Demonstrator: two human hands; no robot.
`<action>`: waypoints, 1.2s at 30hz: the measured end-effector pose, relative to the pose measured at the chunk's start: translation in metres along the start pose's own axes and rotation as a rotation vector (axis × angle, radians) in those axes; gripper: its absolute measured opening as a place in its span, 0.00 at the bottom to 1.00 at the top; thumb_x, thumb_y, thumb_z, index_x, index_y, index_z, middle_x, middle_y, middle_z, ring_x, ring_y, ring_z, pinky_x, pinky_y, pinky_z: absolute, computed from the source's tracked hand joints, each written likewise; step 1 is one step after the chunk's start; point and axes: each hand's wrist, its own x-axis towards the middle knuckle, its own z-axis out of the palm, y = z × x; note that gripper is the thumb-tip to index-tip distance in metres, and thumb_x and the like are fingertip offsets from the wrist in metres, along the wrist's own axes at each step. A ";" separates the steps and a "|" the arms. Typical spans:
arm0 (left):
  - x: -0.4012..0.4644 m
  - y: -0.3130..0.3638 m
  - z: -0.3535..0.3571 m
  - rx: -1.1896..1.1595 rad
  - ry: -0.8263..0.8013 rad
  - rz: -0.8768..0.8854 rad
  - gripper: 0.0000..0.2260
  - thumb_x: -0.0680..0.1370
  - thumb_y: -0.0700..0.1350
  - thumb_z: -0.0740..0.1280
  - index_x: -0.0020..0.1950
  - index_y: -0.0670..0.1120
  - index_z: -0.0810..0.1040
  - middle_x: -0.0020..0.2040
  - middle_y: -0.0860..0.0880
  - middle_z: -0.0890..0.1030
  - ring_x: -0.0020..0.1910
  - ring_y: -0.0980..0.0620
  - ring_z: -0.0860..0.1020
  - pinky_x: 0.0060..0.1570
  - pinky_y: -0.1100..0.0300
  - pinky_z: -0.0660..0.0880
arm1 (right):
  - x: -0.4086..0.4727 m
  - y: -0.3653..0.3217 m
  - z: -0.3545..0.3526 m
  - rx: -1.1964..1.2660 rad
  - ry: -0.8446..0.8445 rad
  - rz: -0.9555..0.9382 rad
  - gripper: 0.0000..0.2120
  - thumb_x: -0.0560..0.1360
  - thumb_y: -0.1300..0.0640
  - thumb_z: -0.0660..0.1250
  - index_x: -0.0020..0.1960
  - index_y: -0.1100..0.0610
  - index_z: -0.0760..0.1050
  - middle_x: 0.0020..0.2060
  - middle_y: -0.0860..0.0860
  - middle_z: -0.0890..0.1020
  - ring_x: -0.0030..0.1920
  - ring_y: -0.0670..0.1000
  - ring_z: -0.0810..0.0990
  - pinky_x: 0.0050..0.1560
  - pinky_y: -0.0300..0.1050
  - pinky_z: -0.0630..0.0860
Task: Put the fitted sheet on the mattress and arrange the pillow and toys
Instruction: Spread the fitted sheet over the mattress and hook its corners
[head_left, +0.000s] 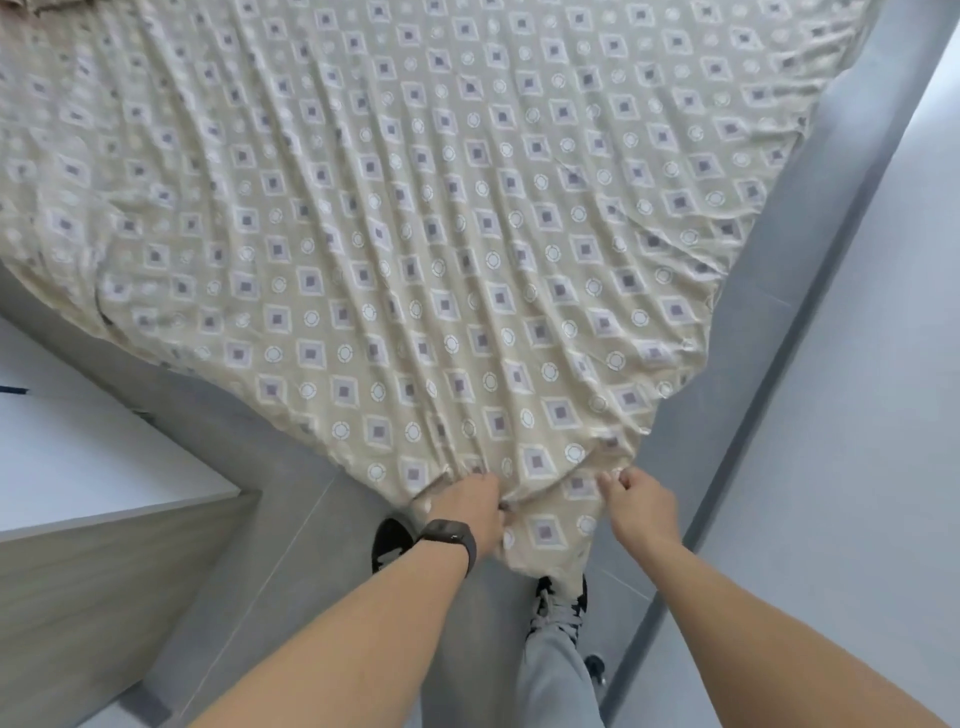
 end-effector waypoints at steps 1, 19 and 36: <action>0.001 0.002 0.001 0.018 0.001 0.018 0.07 0.81 0.47 0.62 0.57 0.47 0.73 0.59 0.45 0.79 0.57 0.42 0.78 0.47 0.53 0.71 | -0.003 0.003 -0.001 0.010 0.002 -0.005 0.18 0.83 0.49 0.60 0.38 0.58 0.65 0.35 0.54 0.76 0.34 0.53 0.70 0.34 0.48 0.64; 0.001 0.025 -0.023 0.158 -0.230 0.190 0.08 0.81 0.47 0.62 0.51 0.44 0.77 0.49 0.44 0.81 0.47 0.43 0.80 0.44 0.53 0.75 | -0.013 0.022 -0.016 -0.271 -0.056 0.054 0.09 0.78 0.59 0.55 0.42 0.57 0.71 0.40 0.54 0.76 0.37 0.54 0.75 0.33 0.44 0.67; -0.008 -0.211 -0.069 0.375 0.286 0.184 0.13 0.78 0.44 0.66 0.62 0.49 0.71 0.60 0.49 0.73 0.59 0.47 0.70 0.54 0.55 0.69 | -0.095 -0.184 0.152 -1.316 -0.181 -0.844 0.16 0.79 0.57 0.62 0.66 0.55 0.69 0.58 0.53 0.75 0.58 0.57 0.74 0.48 0.52 0.66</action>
